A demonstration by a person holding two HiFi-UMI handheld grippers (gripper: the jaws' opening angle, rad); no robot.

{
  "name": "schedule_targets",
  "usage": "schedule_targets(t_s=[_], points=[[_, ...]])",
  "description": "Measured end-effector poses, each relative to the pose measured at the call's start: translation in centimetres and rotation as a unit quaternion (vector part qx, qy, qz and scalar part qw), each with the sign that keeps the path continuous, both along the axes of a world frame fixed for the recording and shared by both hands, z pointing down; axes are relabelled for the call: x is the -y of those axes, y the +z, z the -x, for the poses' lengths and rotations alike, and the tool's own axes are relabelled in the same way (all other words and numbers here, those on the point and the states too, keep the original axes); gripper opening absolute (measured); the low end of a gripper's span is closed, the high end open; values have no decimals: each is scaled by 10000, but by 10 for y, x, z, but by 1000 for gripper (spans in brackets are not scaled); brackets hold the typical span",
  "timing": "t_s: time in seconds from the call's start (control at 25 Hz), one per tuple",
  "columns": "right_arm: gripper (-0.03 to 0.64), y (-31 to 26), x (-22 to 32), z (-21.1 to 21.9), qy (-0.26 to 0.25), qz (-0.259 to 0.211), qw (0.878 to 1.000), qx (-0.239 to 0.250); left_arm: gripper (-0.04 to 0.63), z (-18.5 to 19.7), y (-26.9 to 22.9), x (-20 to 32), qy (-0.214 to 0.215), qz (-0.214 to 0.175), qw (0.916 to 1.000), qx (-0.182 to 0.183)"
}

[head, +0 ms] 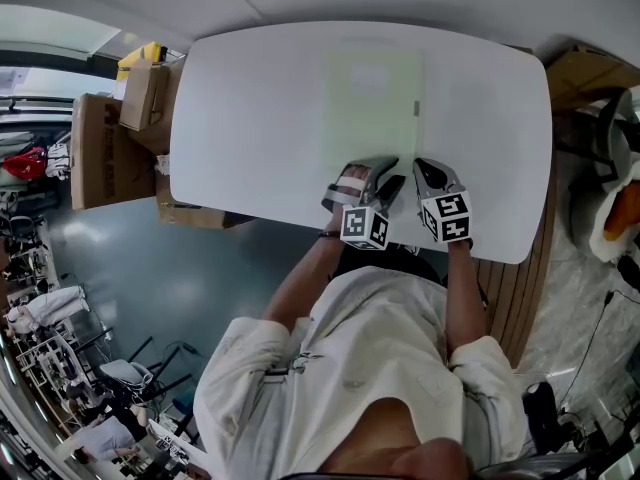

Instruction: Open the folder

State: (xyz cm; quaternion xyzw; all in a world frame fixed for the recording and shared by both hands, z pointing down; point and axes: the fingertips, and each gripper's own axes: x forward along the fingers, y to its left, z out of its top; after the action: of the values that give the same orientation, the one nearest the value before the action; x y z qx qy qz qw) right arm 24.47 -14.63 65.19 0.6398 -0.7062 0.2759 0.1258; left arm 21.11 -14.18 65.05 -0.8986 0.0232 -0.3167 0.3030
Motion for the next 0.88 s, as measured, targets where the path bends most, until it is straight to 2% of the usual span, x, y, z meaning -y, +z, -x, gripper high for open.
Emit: schedule_targets(t_s=[0.28, 0.52, 0.56, 0.68, 0.88], points=[[2, 0, -2, 0, 28, 32, 10000, 41, 148, 3, -5, -3, 10, -150, 9998, -94], [2, -1, -2, 0, 63, 16, 10000, 43, 79, 5, -17, -7, 54, -571, 9982, -184], [2, -1, -1, 1, 44, 30, 10000, -34, 50, 5, -20, -7, 26, -608, 9978, -247], [2, 0, -1, 1, -2, 70, 9996, -274, 23, 3, -29, -4, -80, -636, 9971, -411], [2, 0, -2, 2, -45, 140, 9993, -332, 8, 5, -46, 2, -321, -552, 9957, -670]])
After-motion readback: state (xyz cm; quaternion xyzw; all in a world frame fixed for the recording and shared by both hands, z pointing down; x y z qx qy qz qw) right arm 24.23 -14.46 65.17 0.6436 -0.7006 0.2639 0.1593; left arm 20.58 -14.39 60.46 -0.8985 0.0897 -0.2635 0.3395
